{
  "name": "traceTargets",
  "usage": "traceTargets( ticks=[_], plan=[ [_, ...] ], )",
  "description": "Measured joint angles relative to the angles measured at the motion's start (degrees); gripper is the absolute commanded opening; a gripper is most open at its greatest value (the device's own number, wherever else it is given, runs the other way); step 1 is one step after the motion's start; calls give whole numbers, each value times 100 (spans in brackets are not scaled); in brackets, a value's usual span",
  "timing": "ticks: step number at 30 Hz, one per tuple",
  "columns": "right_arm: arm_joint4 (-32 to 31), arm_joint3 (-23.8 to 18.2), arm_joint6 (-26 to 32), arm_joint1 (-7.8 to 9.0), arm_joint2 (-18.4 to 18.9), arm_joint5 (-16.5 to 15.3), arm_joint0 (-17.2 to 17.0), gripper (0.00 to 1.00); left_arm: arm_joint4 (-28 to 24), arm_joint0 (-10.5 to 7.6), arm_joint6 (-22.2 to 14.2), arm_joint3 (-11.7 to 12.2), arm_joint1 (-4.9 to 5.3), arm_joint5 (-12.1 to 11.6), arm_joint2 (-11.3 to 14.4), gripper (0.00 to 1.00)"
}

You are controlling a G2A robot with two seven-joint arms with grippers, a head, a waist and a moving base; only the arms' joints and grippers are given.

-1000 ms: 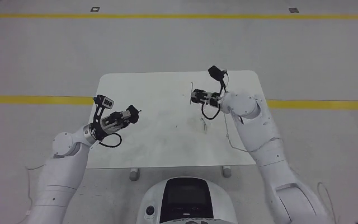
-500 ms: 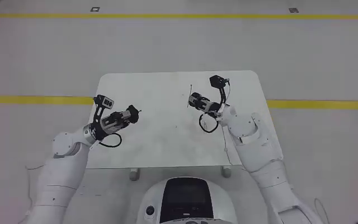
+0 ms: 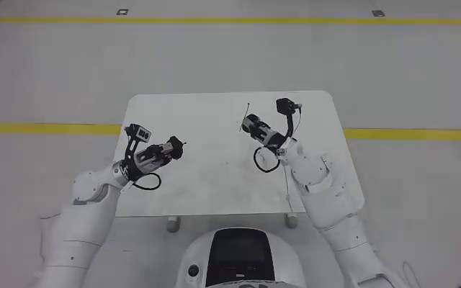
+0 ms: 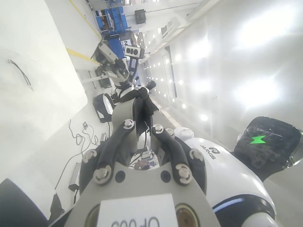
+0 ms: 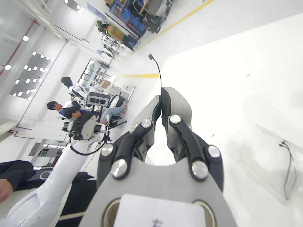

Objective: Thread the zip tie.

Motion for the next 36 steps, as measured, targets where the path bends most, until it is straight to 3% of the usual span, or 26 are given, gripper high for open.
traceTargets(
  ticks=[7,14,24,31,36],
  plan=[
    [-481,-100,-1419,-44,-417,-650,-386,0,24,-9,531,-60,-57,111,345,0],
    [-831,-20,-2108,-66,-680,-1098,-450,0,93,-139,640,-7,-89,53,578,0],
    [-1010,-39,-2154,-63,-760,-1124,-421,0,149,-152,633,-6,-88,16,590,0],
    [-1709,-312,-2570,-63,-1017,-952,-670,0,392,-49,1252,1,-158,-131,964,0],
    [-1962,-368,-2797,-64,-1140,-939,-777,0,375,-84,1449,93,-195,-187,1124,0]
  ],
)
